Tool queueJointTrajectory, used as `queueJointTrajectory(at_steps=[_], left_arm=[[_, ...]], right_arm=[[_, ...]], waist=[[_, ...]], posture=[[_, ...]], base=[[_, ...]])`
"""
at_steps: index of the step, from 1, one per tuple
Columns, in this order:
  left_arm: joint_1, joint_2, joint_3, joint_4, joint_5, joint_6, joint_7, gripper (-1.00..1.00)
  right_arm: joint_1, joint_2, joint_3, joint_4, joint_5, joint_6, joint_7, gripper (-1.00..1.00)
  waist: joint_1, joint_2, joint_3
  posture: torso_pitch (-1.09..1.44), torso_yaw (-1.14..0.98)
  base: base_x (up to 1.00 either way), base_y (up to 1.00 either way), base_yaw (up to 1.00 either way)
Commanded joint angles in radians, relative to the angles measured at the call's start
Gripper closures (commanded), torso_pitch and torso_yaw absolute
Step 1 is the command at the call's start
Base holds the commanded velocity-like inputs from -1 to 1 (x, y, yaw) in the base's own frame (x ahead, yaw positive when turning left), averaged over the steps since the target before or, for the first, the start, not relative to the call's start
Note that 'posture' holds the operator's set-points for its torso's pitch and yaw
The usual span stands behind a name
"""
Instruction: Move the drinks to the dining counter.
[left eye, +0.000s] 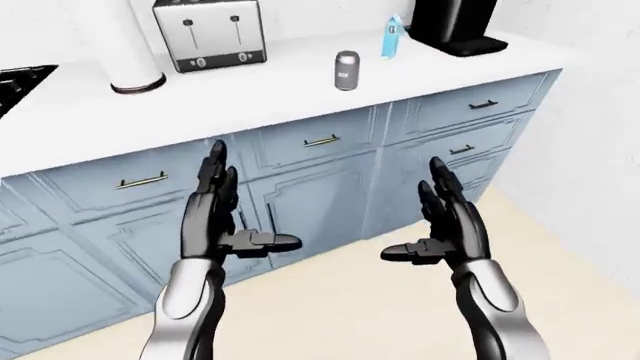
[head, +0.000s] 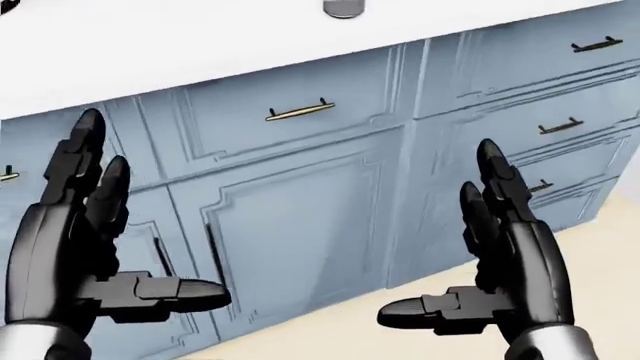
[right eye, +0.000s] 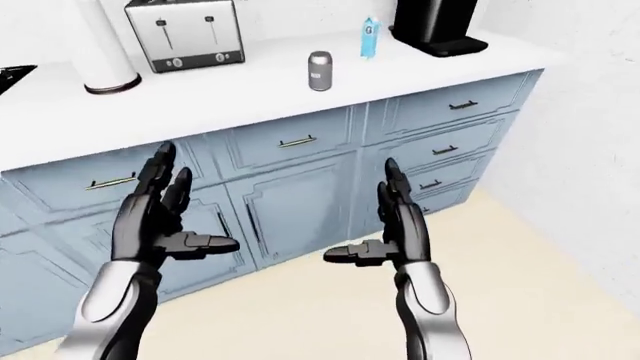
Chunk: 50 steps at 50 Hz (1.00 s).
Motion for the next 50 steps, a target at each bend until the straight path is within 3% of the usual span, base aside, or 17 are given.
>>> queueJointTrajectory(at_steps=[1,2,7,9,10,13,16,19,21,22,23,26,41,44,45,47,50], left_arm=[[-0.007,0.006,0.012,-0.032,-0.005,-0.029,-0.002,-1.0],[-0.004,0.006,0.014,-0.035,-0.007,-0.03,-0.002,-1.0],[0.003,0.006,0.013,-0.036,-0.008,-0.035,-0.004,-1.0],[0.005,0.005,0.013,-0.038,-0.009,-0.036,-0.004,-1.0],[0.005,0.006,0.013,-0.042,-0.009,-0.033,-0.004,-1.0],[0.001,0.008,0.016,-0.053,-0.011,-0.021,-0.005,-1.0],[0.0,0.009,0.017,-0.059,-0.012,-0.014,-0.005,-1.0],[0.0,0.008,0.023,-0.064,-0.027,-0.007,-0.006,-1.0],[-0.003,0.009,0.024,-0.069,-0.029,0.0,-0.004,-1.0],[0.0,0.01,0.022,-0.075,-0.029,0.004,-0.004,-1.0],[-0.001,0.01,0.023,-0.078,-0.031,0.007,-0.005,-1.0],[-0.008,0.015,0.033,-0.092,-0.038,0.026,-0.005,-1.0],[-0.084,0.041,0.065,-0.099,-0.064,0.092,0.01,-1.0],[-0.121,0.056,0.07,-0.1,-0.071,0.13,0.016,-1.0],[-0.136,0.062,0.073,-0.106,-0.075,0.148,0.018,-1.0],[-0.154,0.07,0.082,-0.123,-0.082,0.178,0.021,-1.0],[-0.168,0.079,0.09,-0.137,-0.088,0.2,0.024,-1.0]], right_arm=[[-0.021,0.002,0.008,-0.049,-0.003,-0.043,0.013,-1.0],[-0.022,0.002,0.009,-0.05,-0.005,-0.043,0.013,-1.0],[-0.021,0.004,0.013,-0.057,-0.013,-0.044,0.021,-1.0],[-0.018,0.006,0.018,-0.057,-0.018,-0.047,0.023,-1.0],[-0.017,0.006,0.02,-0.065,-0.019,-0.042,0.024,-1.0],[-0.017,0.008,0.019,-0.066,-0.02,-0.044,0.027,-1.0],[-0.012,0.009,0.024,-0.088,-0.023,-0.031,0.027,-1.0],[-0.011,0.006,0.022,-0.068,-0.039,-0.059,0.029,-1.0],[-0.017,0.012,0.011,-0.062,-0.026,-0.051,0.023,-1.0],[-0.019,0.011,0.012,-0.067,-0.022,-0.042,0.024,-1.0],[-0.022,0.01,0.013,-0.08,-0.018,-0.03,0.023,-1.0],[-0.026,0.006,0.013,-0.101,-0.009,-0.018,0.031,-1.0],[-0.105,-0.025,-0.013,-0.157,-0.039,0.07,0.023,-1.0],[-0.122,-0.028,-0.017,-0.164,-0.034,0.085,0.026,-1.0],[-0.125,-0.029,-0.017,-0.167,-0.035,0.088,0.026,-1.0],[-0.128,-0.03,-0.018,-0.175,-0.032,0.094,0.026,-1.0],[-0.136,-0.03,-0.017,-0.18,-0.032,0.106,0.023,-1.0]], waist=[[0.001,-0.016,-0.01],[0.0,-0.009,0.017],[-0.003,0.037,0.035],[-0.005,0.073,0.042],[0.004,0.11,0.023],[0.022,0.083,0.011],[0.031,0.089,-0.005],[0.044,0.075,0.018],[0.04,-0.1,-0.002],[0.06,-0.097,-0.006],[0.024,-0.046,0.024],[0.033,-0.04,-0.007],[0.01,0.019,0.001],[0.015,0.148,0.03],[0.013,0.103,0.041],[0.026,0.093,-0.001],[0.036,0.085,-0.006]], posture=[[0.0,0.0],[0.0,0.0],[0.0,0.0],[0.0,0.0],[0.0,0.0],[0.0,0.0],[0.0,0.0],[0.0,0.0],[0.0,0.0],[0.0,0.0],[0.0,0.0],[0.0,0.0],[0.0,0.0],[0.0,0.0],[0.0,0.0],[0.0,0.0],[0.0,0.0]], base=[[0.21,-1.0,0.0],[0.23,-1.0,0.0],[0.22,-1.0,0.0],[0.22,-1.0,0.0],[0.23,-1.0,0.0],[0.22,-1.0,0.0],[0.22,-1.0,0.0],[0.16,-0.67,0.0],[0.0,0.0,0.45],[0.0,0.0,1.0],[0.0,0.0,1.0],[0.0,0.0,1.0],[0.0,-0.02,0.73],[0.2,-0.92,0.0],[0.23,-1.0,0.0],[0.22,-1.0,0.0],[0.22,-1.0,0.0]])
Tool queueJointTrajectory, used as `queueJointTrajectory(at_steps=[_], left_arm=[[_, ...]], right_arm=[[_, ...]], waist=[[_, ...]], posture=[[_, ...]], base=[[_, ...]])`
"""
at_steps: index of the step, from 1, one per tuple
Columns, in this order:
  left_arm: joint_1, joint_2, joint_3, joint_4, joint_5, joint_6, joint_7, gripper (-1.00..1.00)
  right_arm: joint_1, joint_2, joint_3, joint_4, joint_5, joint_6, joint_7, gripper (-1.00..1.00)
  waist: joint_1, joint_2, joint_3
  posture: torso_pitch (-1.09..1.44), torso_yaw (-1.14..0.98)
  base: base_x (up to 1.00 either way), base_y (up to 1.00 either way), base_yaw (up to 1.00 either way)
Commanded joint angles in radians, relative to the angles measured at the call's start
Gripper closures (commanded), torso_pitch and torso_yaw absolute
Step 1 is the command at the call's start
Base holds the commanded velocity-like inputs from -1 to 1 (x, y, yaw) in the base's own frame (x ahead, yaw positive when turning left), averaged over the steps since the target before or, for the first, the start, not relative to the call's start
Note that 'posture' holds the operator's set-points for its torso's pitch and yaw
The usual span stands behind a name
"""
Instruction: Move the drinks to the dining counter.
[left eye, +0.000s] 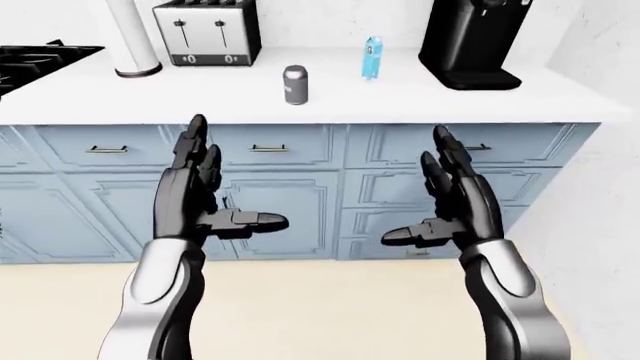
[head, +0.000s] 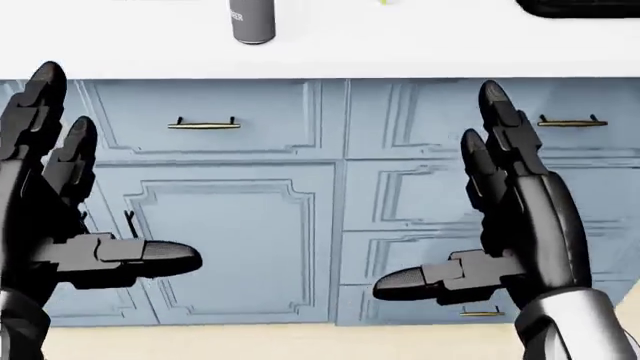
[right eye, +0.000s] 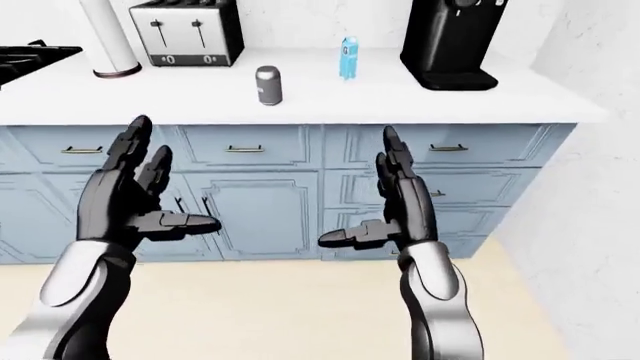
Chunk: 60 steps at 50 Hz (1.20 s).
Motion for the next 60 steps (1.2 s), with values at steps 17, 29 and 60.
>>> queueJointTrajectory(at_steps=[17,29,60], left_arm=[[-0.151,0.104,0.106,-0.092,-0.12,0.145,0.03,-1.0],[-0.166,0.138,0.131,-0.112,-0.169,0.177,0.051,-1.0],[-0.224,0.228,0.191,-0.118,-0.319,0.236,0.14,-1.0]], right_arm=[[-0.111,-0.02,0.012,-0.094,-0.035,0.078,-0.005,-1.0],[-0.174,-0.042,-0.022,-0.16,-0.009,0.169,-0.013,-1.0],[-0.226,-0.099,-0.083,-0.197,0.143,0.233,-0.109,-1.0]], waist=[[-0.031,-0.047,0.015],[-0.017,0.008,0.001],[-0.016,-0.054,0.025]], posture=[[0.0,0.0],[0.0,0.0],[0.0,0.0]], base=[[0.52,-0.11,0.0],[0.59,0.0,0.0],[0.13,0.01,0.11]])
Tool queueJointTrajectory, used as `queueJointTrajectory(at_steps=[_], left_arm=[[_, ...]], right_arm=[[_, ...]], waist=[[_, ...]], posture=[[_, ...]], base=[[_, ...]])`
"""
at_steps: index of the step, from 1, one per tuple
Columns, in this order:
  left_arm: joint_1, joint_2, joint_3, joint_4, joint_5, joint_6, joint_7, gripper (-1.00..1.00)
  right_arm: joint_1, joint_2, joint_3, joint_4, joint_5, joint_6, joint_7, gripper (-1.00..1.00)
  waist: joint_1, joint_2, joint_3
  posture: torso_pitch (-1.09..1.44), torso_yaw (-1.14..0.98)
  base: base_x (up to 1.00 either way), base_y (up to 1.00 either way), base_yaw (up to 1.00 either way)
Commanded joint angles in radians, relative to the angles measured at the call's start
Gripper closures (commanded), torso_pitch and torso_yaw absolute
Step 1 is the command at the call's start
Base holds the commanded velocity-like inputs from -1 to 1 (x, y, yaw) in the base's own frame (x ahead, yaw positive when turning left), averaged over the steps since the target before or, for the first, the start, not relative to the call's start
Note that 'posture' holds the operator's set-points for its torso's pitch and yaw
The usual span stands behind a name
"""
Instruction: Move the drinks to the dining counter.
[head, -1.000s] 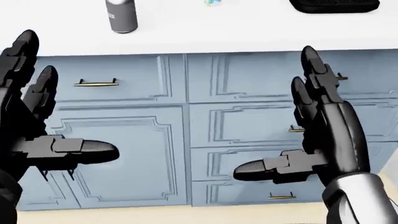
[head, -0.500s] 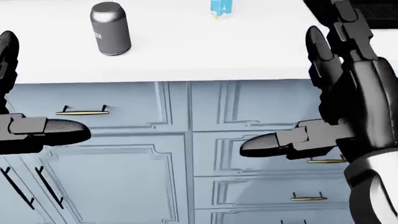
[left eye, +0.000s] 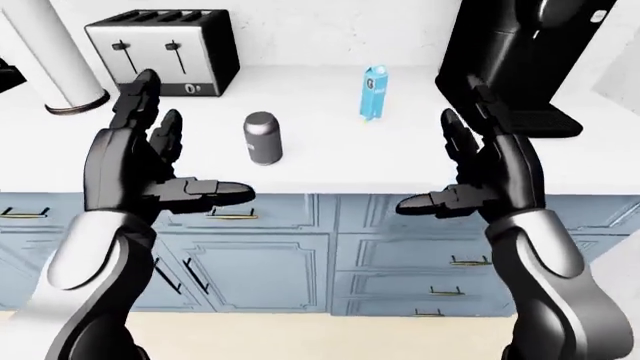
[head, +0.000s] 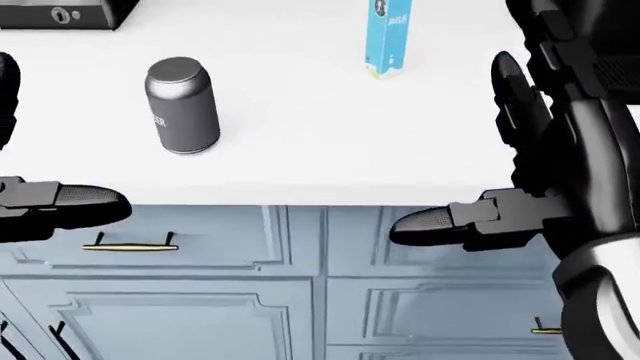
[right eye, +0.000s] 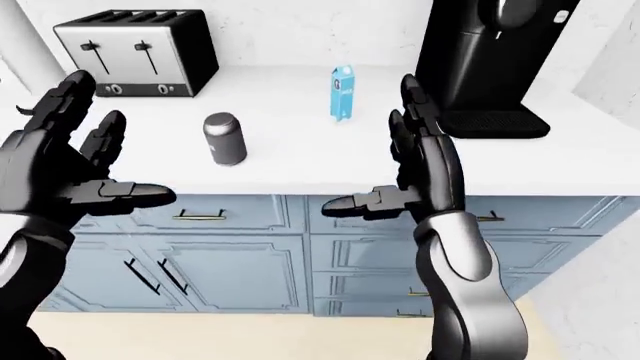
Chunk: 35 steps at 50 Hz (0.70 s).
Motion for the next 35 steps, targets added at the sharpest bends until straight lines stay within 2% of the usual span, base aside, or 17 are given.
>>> queueJointTrajectory(at_steps=[1,4,5,8,9,12,14,15,16,17,20,25,27,32,33,34,35], left_arm=[[-0.027,0.008,0.003,-0.032,-0.006,-0.032,-0.002,-1.0],[-0.03,0.013,0.014,-0.044,-0.016,-0.017,0.0,-1.0],[-0.03,0.015,0.016,-0.042,-0.017,-0.019,-0.001,-1.0],[-0.033,0.022,0.023,-0.044,-0.023,-0.014,-0.001,-1.0],[-0.032,0.022,0.028,-0.049,-0.029,-0.01,-0.001,-1.0],[-0.025,0.024,0.04,-0.053,-0.043,-0.014,0.004,-1.0],[-0.022,0.028,0.057,-0.066,-0.062,-0.003,0.011,-1.0],[-0.014,0.029,0.056,-0.066,-0.064,-0.011,0.012,-1.0],[-0.012,0.03,0.061,-0.074,-0.073,-0.005,0.017,-1.0],[-0.011,0.03,0.066,-0.082,-0.081,0.002,0.021,-1.0],[-0.002,0.036,0.083,-0.109,-0.114,0.017,0.034,-1.0],[0.034,0.055,0.118,-0.143,-0.155,0.023,0.037,-1.0],[0.037,0.063,0.13,-0.149,-0.173,0.027,0.045,-1.0],[0.039,0.078,0.152,-0.163,-0.222,0.035,0.07,-1.0],[0.041,0.083,0.154,-0.162,-0.231,0.032,0.076,-1.0],[0.043,0.089,0.159,-0.16,-0.24,0.029,0.08,-1.0],[0.047,0.093,0.164,-0.16,-0.25,0.026,0.085,-1.0]], right_arm=[[-0.02,-0.007,-0.006,-0.029,0.0,-0.029,-0.004,-1.0],[-0.02,-0.008,-0.004,-0.033,0.0,-0.023,-0.005,-1.0],[-0.021,-0.008,-0.003,-0.034,0.0,-0.022,-0.006,-1.0],[-0.021,-0.005,-0.003,-0.031,0.001,-0.024,-0.008,-1.0],[-0.02,-0.005,-0.001,-0.027,0.0,-0.028,-0.007,-1.0],[-0.023,-0.005,-0.003,-0.031,0.002,-0.025,-0.008,-1.0],[-0.023,-0.008,-0.005,-0.022,0.001,-0.033,-0.006,-1.0],[-0.023,-0.008,-0.005,-0.02,0.0,-0.034,-0.006,-1.0],[-0.02,-0.009,-0.002,-0.013,-0.004,-0.043,-0.006,-1.0],[-0.022,-0.008,-0.003,-0.017,-0.003,-0.037,-0.007,-1.0],[-0.02,-0.006,-0.006,-0.03,0.003,-0.032,-0.005,-1.0],[-0.016,-0.009,-0.009,-0.039,0.012,-0.04,-0.004,-1.0],[-0.02,-0.013,-0.008,-0.022,0.005,-0.046,-0.005,-1.0],[-0.023,-0.007,-0.005,-0.034,0.009,-0.04,-0.007,-1.0],[-0.026,0.01,-0.021,-0.04,0.041,-0.036,-0.008,-1.0],[-0.026,0.006,-0.024,-0.049,0.052,-0.029,-0.014,-1.0],[-0.027,0.006,-0.028,-0.051,0.066,-0.025,-0.02,-1.0]], waist=[[0.0,0.001,-0.006],[0.002,-0.076,-0.036],[-0.007,-0.032,-0.013],[-0.008,-0.034,-0.026],[-0.008,-0.027,-0.043],[-0.016,0.009,-0.036],[-0.018,0.057,-0.048],[-0.017,0.104,-0.059],[-0.009,0.055,-0.042],[-0.014,0.086,-0.026],[-0.005,0.076,-0.027],[0.002,0.029,-0.003],[0.006,-0.025,-0.019],[-0.008,0.028,-0.032],[-0.013,0.035,-0.053],[0.012,0.021,-0.051],[-0.002,0.029,-0.043]], posture=[[0.0,0.0],[0.0,0.0],[0.0,0.0],[0.0,0.0],[0.0,0.0],[0.0,0.0],[0.0,0.0],[0.0,0.0],[0.0,0.0],[0.0,0.0],[0.0,0.0],[0.0,0.0],[0.0,0.0],[0.0,0.0],[0.0,0.0],[0.0,0.0],[0.0,0.0]], base=[[0.52,0.0,0.0],[0.53,0.0,0.0],[0.55,0.0,0.0],[0.45,0.0,0.0],[0.26,0.0,0.0],[0.21,0.0,0.0],[0.14,0.0,0.0],[0.14,0.0,0.0],[0.16,0.0,0.0],[0.2,0.0,0.0],[0.21,0.0,0.0],[0.0,0.0,0.0],[0.0,0.0,0.0],[0.0,0.0,0.0],[0.0,0.21,0.0],[0.0,0.0,0.98],[0.0,0.0,0.99]])
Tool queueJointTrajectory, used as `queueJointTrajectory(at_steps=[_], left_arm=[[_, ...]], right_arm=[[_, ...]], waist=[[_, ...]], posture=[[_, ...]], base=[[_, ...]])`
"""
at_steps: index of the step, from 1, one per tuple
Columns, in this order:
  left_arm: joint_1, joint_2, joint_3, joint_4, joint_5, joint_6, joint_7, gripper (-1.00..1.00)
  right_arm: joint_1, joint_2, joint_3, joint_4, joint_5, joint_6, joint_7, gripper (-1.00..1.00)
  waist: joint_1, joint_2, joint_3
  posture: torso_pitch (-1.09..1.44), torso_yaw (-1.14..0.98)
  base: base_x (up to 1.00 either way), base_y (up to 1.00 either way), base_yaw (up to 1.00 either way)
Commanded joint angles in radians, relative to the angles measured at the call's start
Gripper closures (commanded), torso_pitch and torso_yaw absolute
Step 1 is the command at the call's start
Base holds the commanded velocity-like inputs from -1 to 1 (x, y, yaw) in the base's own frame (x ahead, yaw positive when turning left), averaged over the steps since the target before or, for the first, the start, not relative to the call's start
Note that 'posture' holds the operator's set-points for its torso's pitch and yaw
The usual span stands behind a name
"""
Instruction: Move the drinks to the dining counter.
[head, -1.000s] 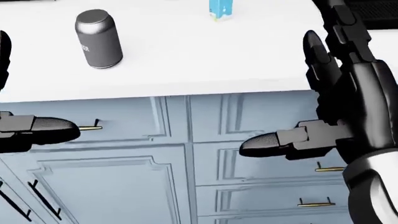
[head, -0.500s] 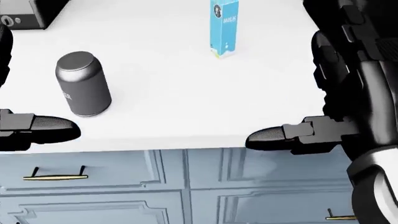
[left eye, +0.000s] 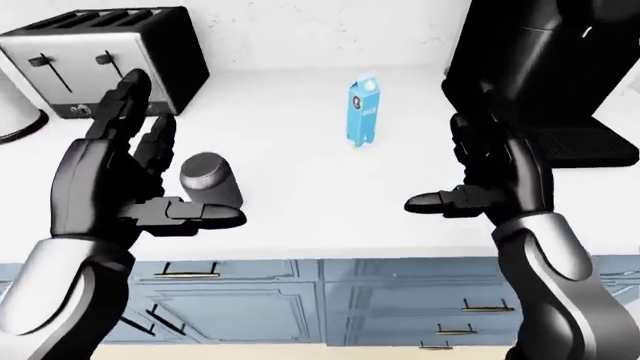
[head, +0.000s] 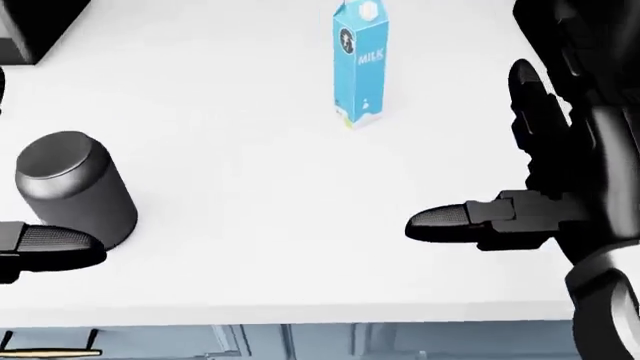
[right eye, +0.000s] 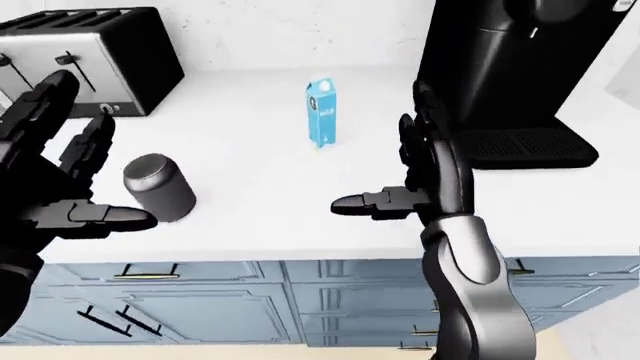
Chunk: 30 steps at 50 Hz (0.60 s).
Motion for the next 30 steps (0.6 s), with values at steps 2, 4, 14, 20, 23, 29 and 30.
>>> queueJointTrajectory(at_steps=[2,4,14,20,23,29,30], left_arm=[[-0.001,0.031,0.051,-0.029,-0.019,-0.051,0.029,-1.0],[0.008,0.038,0.049,-0.026,-0.028,-0.061,0.037,-1.0],[0.02,0.055,0.034,-0.017,-0.048,-0.086,0.06,-1.0],[0.011,0.063,0.032,-0.015,-0.058,-0.082,0.069,-1.0],[0.001,0.069,0.036,-0.006,-0.062,-0.077,0.071,-1.0],[-0.02,0.086,0.059,-0.017,-0.122,-0.047,0.112,-1.0],[-0.026,0.093,0.064,-0.02,-0.142,-0.04,0.126,-1.0]], right_arm=[[-0.04,-0.01,0.021,-0.045,0.043,-0.041,-0.007,-1.0],[-0.036,-0.017,0.028,-0.036,0.035,-0.056,-0.013,-1.0],[-0.04,-0.045,-0.003,-0.049,0.038,-0.049,-0.018,-1.0],[-0.061,-0.058,-0.005,-0.019,0.029,-0.051,-0.028,-1.0],[-0.089,-0.064,-0.006,0.021,0.001,-0.038,-0.058,-1.0],[-0.173,-0.075,0.019,0.118,-0.033,-0.023,-0.097,-1.0],[-0.192,-0.078,0.029,0.155,-0.048,-0.038,-0.098,-1.0]], waist=[[0.017,-0.014,-0.03],[0.0,0.0,-0.022],[0.001,-0.019,-0.013],[0.004,-0.011,-0.021],[0.003,-0.008,-0.024],[0.002,-0.006,-0.023],[0.001,-0.005,-0.023]], posture=[[0.0,0.0],[0.0,0.0],[0.0,0.0],[0.0,0.0],[0.0,0.0],[0.0,0.0],[0.0,0.0]], base=[[-0.01,0.0,0.99],[-0.01,0.0,0.79],[0.0,0.0,0.0],[0.0,0.0,0.0],[0.0,0.0,0.0],[0.0,0.0,0.0],[0.0,0.0,0.0]])
